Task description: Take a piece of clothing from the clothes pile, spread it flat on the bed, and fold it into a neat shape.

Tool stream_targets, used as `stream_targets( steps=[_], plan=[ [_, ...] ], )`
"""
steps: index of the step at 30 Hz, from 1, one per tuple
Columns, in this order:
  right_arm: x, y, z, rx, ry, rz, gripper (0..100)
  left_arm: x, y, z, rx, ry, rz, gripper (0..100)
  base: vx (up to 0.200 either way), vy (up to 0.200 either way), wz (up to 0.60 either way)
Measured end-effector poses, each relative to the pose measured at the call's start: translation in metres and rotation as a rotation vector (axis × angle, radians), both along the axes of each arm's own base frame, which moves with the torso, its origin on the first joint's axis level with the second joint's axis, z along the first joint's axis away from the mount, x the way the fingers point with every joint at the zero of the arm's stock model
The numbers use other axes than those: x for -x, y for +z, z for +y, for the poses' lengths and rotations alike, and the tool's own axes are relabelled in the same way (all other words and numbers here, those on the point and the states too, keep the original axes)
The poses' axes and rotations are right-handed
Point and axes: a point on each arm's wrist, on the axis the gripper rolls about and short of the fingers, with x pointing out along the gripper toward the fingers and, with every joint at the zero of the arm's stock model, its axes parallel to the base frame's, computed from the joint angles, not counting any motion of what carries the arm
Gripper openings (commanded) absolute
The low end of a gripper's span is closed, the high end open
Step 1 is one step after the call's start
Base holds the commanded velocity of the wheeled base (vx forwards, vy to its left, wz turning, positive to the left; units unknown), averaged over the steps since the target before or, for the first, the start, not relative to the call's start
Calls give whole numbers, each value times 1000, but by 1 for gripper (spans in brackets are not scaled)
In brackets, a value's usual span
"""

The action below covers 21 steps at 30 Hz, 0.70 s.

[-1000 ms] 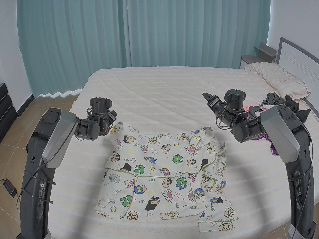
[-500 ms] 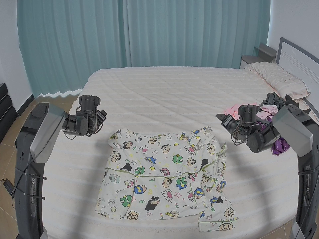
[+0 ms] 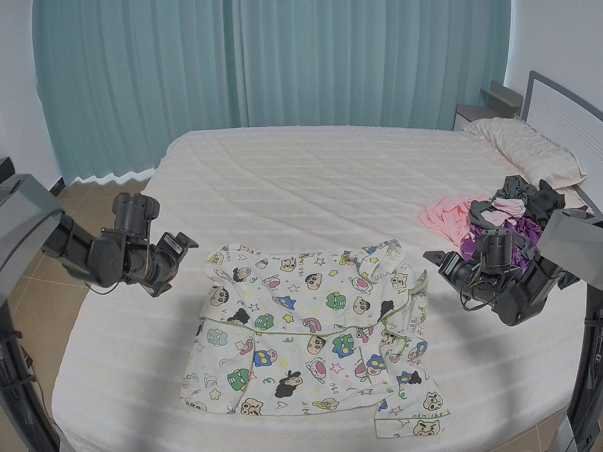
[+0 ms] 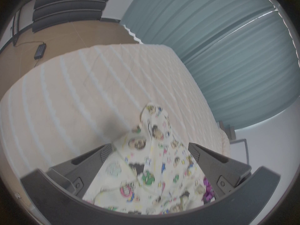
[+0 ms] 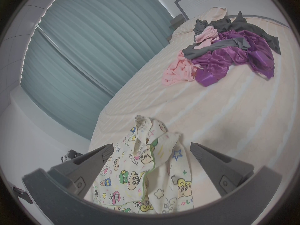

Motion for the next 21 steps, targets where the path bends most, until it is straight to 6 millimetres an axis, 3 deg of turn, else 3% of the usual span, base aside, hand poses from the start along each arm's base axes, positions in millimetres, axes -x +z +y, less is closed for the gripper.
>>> stream_targets(
  steps=[4, 11, 12, 21],
  plan=[
    [8, -6, 7, -8, 28, 19, 100, 45, -3, -5, 70, -35, 15, 100, 0, 0, 0],
    [5, -23, 24, -9, 77, 73, 100, 82, 5, -10, 187, -44, -17, 100, 0, 0, 0],
    [2, -26, 27, -8, 82, 83, 0, 85, 7, -10, 190, -47, -22, 100, 0, 0, 0],
    [-21, -33, 39, 19, 58, 115, 0, 90, 11, -11, 194, -56, -34, 100, 0, 0, 0]
  ],
)
